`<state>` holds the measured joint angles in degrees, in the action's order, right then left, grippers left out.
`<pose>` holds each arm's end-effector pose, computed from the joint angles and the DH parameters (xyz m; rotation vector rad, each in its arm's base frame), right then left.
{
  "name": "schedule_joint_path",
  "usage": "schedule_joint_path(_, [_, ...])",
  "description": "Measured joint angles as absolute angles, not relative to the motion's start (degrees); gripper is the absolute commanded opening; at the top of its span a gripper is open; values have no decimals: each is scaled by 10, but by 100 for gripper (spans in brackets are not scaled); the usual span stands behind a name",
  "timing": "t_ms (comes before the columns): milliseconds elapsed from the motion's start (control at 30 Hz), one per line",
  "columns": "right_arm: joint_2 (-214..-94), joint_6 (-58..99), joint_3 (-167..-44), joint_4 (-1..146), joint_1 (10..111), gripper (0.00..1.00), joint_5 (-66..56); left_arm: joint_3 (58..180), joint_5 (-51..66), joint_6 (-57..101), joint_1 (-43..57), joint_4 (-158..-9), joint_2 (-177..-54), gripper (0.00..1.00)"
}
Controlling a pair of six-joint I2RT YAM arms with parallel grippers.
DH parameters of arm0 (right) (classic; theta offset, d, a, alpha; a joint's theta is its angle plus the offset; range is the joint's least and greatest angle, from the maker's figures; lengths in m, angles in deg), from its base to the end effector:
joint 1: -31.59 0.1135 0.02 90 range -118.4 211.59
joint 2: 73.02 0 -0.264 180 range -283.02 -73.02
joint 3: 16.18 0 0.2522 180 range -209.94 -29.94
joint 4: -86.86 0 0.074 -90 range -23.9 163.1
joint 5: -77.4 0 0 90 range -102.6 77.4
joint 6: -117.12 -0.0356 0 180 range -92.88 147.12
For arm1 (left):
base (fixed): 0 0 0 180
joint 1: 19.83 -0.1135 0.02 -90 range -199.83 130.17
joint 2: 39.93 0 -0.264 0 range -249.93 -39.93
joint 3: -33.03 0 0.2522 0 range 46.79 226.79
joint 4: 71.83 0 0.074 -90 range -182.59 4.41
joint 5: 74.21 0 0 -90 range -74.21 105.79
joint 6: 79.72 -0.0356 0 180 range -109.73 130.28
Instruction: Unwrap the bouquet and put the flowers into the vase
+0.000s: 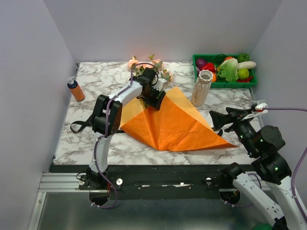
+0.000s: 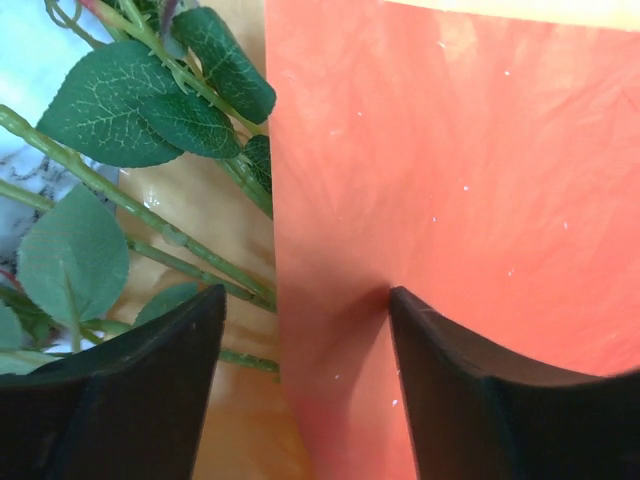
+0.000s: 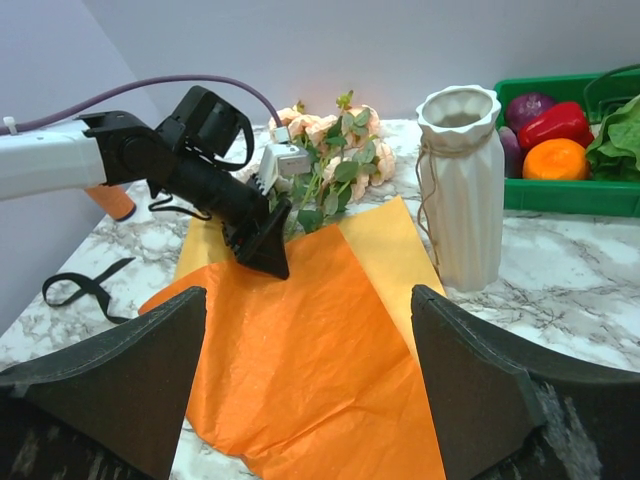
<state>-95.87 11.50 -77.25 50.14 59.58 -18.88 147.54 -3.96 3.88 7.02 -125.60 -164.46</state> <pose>0.0762 0.0361 0.3749 -0.0810 1.5657 0.5171 0.4099 -0.2210 0.1907 0.8762 2.5525 -0.5734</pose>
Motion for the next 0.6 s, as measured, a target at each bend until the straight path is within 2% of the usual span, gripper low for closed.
schedule_joint_path(100, [-957, 115, -771, 503, 596, 89, -189, 1475, -41, 39, 70, -1259, -1632, 28])
schedule_joint_path(133, [-957, 115, -771, 503, 596, 89, -189, 1474, -43, 40, 70, -1260, -1624, 24])
schedule_joint_path(267, [-957, 112, -771, 504, 596, 89, -189, 1470, -46, 38, 70, -1261, -1593, 16])
schedule_joint_path(367, [-955, 111, -771, 504, 596, 89, -189, 1465, -49, 36, 70, -1261, -1575, 7])
schedule_joint_path(400, [-955, 111, -771, 504, 596, 89, -189, 1462, -51, 35, 70, -1262, -1571, 1])
schedule_joint_path(567, [-955, 111, -771, 505, 596, 89, -189, 1460, -69, 25, 70, -1279, -1566, 0])
schedule_joint_path(600, [-955, 111, -771, 506, 596, 89, -189, 1460, -75, 22, 70, -1285, -1566, 8])
